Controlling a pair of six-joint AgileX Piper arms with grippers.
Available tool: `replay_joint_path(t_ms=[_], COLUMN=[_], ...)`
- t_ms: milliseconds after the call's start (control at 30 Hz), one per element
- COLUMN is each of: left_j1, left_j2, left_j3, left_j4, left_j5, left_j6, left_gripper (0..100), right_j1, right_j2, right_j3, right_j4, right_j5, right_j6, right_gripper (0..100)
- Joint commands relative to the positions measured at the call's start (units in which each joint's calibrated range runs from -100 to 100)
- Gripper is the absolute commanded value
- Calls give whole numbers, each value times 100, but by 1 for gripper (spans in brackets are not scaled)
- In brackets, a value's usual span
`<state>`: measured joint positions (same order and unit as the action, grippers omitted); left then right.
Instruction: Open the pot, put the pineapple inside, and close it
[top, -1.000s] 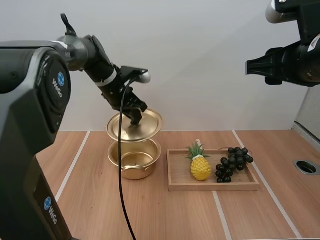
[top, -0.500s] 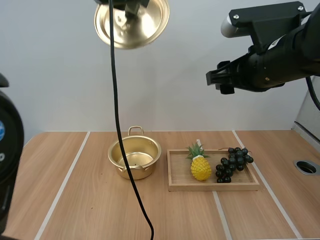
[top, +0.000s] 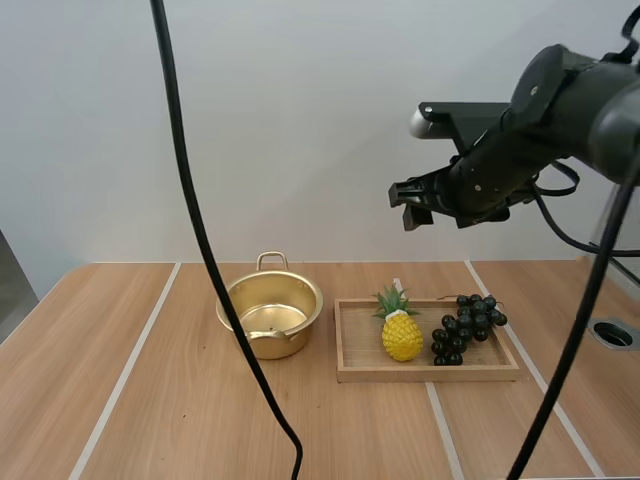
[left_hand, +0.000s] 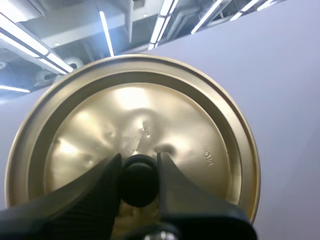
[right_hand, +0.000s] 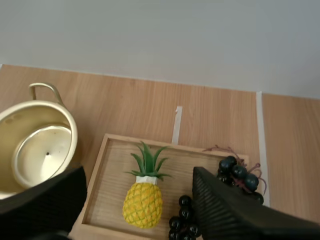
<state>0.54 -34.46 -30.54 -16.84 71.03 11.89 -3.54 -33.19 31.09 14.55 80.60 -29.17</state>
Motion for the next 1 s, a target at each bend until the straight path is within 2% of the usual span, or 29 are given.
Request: replay_joint_path(t_ms=[0, 200, 367, 567, 733, 967], left_j1=[-6, -6, -6, -6, -6, -6], left_j2=[-147, -240, -333, -489, -502, -502], left_j3=[-24, -24, -33, -41, -41, -41], left_j4=[433, 1572, 2214, 2358, 2358, 2575], left_j5=[-695, -1013, -1199, -1514, -1577, -1539], left_j6=[-437, -1042, -1419, -1419, -1419, -1419], left_gripper=[0, 0, 0, 0, 0, 0], right_j1=[-17, -17, -17, -17, -17, -17], right_j2=[412, 1106, 1498, 1842, 2159, 2500], right_j3=[-4, -4, -4, -4, -4, 6], right_j4=[34, 57, 75, 189, 621, 781], right_j5=[56, 189, 406, 651, 1064, 1155], right_j6=[-139, -347, -667, -903, -1178, -1175], right_gripper=[100, 100, 100, 100, 100, 100])
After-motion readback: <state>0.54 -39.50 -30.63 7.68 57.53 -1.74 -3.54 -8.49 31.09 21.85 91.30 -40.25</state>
